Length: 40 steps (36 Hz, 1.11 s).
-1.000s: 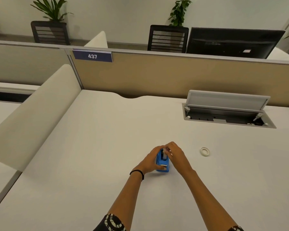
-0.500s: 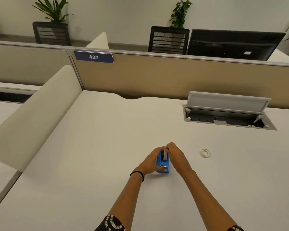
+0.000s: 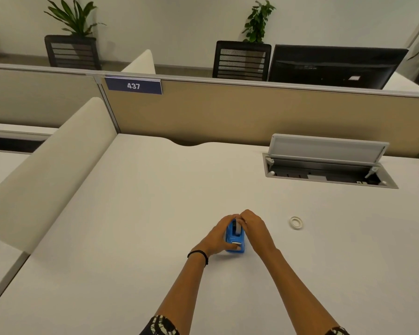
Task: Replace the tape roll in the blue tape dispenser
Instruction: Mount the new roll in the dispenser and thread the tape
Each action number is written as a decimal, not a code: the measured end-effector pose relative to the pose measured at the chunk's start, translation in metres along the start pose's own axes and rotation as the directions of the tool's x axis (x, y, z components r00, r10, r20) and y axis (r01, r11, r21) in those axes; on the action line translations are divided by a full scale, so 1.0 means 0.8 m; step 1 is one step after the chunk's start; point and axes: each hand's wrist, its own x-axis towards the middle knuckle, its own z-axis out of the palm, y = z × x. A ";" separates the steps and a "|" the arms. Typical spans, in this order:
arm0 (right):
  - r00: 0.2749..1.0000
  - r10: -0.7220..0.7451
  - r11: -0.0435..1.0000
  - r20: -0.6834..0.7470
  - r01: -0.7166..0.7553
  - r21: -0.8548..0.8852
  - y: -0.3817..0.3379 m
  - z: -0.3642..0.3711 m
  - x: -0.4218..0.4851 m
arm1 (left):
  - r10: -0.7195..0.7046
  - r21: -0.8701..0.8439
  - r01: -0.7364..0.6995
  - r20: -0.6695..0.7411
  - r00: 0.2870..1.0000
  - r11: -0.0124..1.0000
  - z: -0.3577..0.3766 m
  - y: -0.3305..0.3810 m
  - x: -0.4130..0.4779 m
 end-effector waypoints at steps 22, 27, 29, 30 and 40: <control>0.998 0.038 0.993 0.057 -0.031 -0.110 -0.011 -0.012 0.008 | -0.021 -0.003 0.021 0.003 1.000 1.000 0.001 0.001 0.000; 0.997 0.074 0.996 0.027 -0.073 -0.044 -0.010 -0.009 0.005 | -0.032 0.008 0.032 0.000 0.999 0.999 0.001 0.000 0.000; 0.998 0.056 0.994 0.035 -0.052 -0.100 -0.008 -0.007 0.003 | -0.037 0.019 0.037 0.001 0.999 0.999 0.001 -0.001 0.000; 0.999 0.029 0.991 0.030 -0.025 -0.134 -0.007 -0.007 0.000 | -0.038 0.021 0.038 0.000 0.999 0.999 0.001 -0.001 0.000; 0.991 -0.136 0.959 0.005 0.132 -0.251 -0.003 -0.003 -0.021 | -0.023 0.008 0.023 -0.001 1.000 1.000 0.000 -0.003 0.000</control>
